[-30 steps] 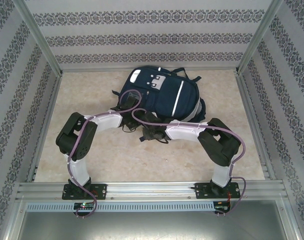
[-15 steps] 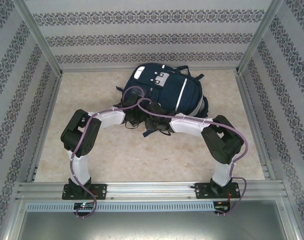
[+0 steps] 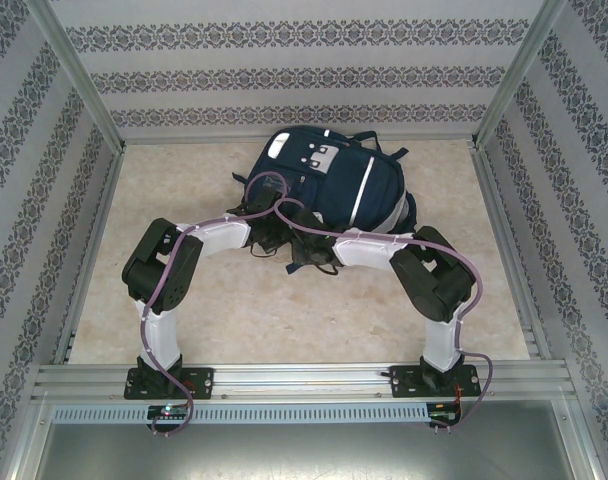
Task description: Pack books, pencil case, and school supplies into a backpack
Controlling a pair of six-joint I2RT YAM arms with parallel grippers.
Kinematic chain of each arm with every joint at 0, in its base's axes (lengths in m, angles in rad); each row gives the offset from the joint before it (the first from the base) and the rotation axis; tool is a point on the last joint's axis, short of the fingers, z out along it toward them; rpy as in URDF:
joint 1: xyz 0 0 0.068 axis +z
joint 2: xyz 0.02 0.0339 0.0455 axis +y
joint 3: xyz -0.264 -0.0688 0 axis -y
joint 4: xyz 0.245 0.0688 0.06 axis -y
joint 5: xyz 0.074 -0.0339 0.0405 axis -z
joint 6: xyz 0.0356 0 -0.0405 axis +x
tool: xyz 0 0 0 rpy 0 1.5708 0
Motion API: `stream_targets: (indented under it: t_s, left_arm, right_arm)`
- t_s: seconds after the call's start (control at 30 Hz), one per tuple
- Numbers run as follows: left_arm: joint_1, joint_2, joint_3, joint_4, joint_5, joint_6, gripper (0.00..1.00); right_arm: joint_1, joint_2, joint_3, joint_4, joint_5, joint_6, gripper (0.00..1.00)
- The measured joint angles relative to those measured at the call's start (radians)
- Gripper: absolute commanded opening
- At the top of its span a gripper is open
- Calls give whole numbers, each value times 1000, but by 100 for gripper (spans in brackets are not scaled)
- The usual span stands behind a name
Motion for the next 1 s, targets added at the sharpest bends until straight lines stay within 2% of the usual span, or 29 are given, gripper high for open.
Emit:
stream_targets:
  t_s: [0.13,0.3,0.53,0.63,0.73,0.8,1.0]
  left_arm:
    - [0,0,-2,5,0,0,0]
    - [1,0,-3,16,-1,-1,0]
    - [6,0,-17,50,10,-16,0]
    - [6,0,-22,60,13,-23,0]
    - [6,0,-22,60,14,-23,0]
    - [7,0,-22,60,14,-23,0]
    - [7,0,-21,60,14,-23,0]
  right_arm:
    - [3,14,2,19,10,52,32]
    - [3,21,2,47,17,118,27]
    - [3,34,2,68,37,212,28]
    - [8,39,2,77,56,243,11]
    - [8,43,2,81,73,254,7]
    - [8,40,1,80,75,259,0]
    - [8,13,-31,87,83,244,0]
